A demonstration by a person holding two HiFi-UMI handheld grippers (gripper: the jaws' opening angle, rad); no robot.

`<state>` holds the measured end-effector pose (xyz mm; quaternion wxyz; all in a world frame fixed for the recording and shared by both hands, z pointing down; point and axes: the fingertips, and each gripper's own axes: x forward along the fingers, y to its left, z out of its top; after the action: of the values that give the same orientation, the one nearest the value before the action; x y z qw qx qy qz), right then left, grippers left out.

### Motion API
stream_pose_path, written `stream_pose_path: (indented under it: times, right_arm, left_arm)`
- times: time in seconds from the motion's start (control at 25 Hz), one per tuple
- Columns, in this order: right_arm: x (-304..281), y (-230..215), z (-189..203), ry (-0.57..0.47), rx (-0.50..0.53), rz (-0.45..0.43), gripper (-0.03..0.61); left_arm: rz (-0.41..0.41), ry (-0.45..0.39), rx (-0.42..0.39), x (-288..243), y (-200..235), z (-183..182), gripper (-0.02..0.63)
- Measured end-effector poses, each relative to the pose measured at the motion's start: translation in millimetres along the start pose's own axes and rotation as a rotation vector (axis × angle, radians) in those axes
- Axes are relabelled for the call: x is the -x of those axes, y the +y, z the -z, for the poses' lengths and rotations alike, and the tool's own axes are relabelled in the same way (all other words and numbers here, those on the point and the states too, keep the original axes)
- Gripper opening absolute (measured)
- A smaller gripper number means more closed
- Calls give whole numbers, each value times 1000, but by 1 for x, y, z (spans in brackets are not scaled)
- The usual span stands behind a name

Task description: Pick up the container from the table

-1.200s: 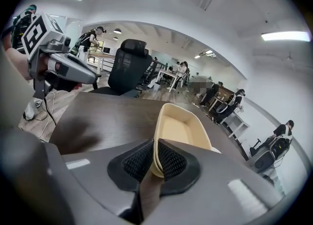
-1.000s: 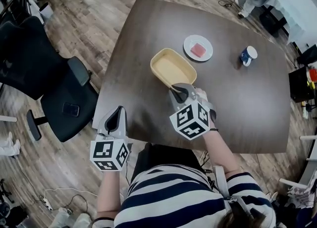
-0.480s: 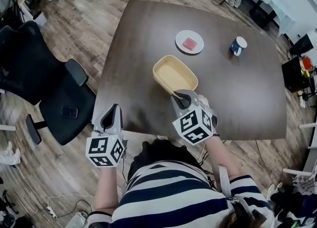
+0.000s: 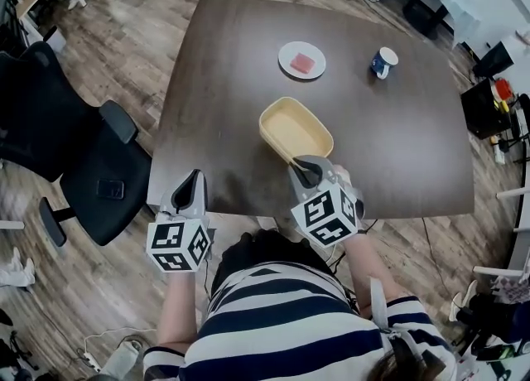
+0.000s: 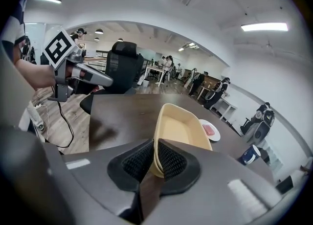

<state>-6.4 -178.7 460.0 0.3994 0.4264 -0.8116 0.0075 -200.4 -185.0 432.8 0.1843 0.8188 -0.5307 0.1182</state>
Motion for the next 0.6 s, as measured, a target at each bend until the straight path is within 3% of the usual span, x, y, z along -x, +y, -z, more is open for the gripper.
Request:
stream_pose_path:
  times: [0.6]
  right_arm:
    - [26, 10, 23, -2, -37, -3, 26]
  left_arm:
    - [-9, 11, 2, 7, -8, 12, 0]
